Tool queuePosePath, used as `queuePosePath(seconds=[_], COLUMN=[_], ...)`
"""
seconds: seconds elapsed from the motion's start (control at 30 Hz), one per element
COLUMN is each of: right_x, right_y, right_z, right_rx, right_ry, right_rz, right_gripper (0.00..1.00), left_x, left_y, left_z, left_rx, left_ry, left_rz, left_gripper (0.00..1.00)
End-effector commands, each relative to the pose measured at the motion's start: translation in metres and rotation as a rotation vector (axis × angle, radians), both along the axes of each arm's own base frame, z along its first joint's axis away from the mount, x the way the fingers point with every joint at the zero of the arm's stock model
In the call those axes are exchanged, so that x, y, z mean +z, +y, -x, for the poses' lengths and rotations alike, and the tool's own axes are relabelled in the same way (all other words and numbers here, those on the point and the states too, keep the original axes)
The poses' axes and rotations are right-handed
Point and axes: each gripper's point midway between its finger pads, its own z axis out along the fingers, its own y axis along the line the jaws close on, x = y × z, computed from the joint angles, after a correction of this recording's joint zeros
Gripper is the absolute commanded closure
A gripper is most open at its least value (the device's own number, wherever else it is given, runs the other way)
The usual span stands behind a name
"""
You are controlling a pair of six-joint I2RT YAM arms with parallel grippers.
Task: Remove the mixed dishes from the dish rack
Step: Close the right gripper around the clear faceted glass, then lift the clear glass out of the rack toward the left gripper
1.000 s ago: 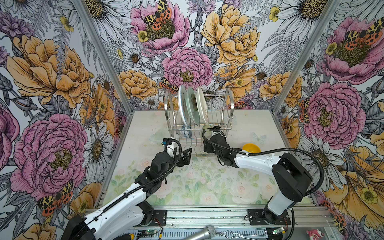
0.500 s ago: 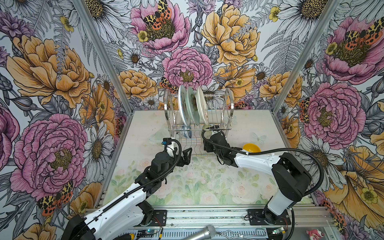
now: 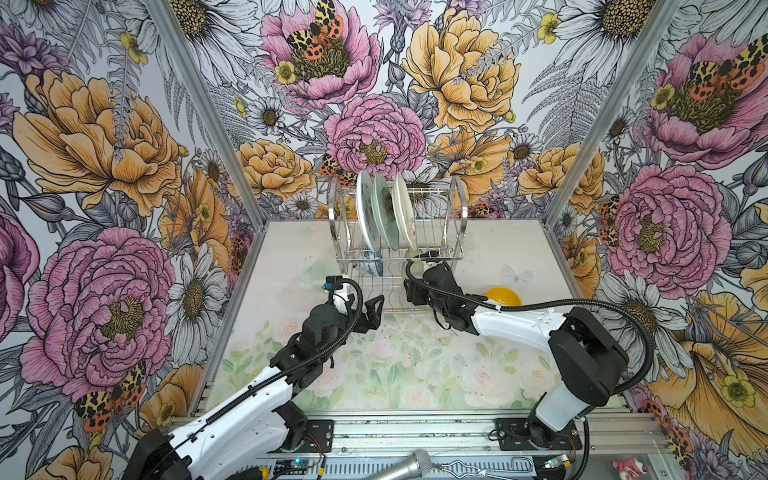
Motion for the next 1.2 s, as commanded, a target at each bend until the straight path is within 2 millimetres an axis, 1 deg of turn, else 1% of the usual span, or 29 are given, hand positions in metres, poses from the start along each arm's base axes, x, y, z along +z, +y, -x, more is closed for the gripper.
queuePosePath(seconds=[0.0, 0.13, 0.33, 0.6, 1.0, 1.17], right_x=[0.026, 0.032, 0.040, 0.047, 0.062, 0.065], right_y=[0.004, 0.004, 0.005, 0.000, 0.005, 0.005], right_z=[0.003, 0.008, 0.014, 0.017, 0.023, 0.024], right_rx=[0.011, 0.019, 0.039, 0.026, 0.061, 0.063], right_ry=[-0.031, -0.033, -0.035, -0.054, -0.044, -0.040], right_rz=[-0.089, -0.117, -0.155, -0.182, -0.291, -0.324], right_gripper=[0.32, 0.32, 0.32, 0.33, 0.33, 0.33], left_x=[-0.002, -0.004, -0.007, -0.008, -0.010, -0.009], left_y=[0.004, 0.004, 0.010, 0.016, 0.012, 0.009], left_z=[0.000, 0.003, 0.007, 0.010, 0.009, 0.009], left_rx=[0.017, 0.009, 0.022, 0.046, 0.043, 0.031], left_ry=[0.000, 0.003, 0.017, 0.026, 0.047, 0.050], left_rz=[0.017, 0.030, 0.030, 0.058, 0.081, 0.091], left_gripper=[0.01, 0.01, 0.01, 0.01, 0.01, 0.01])
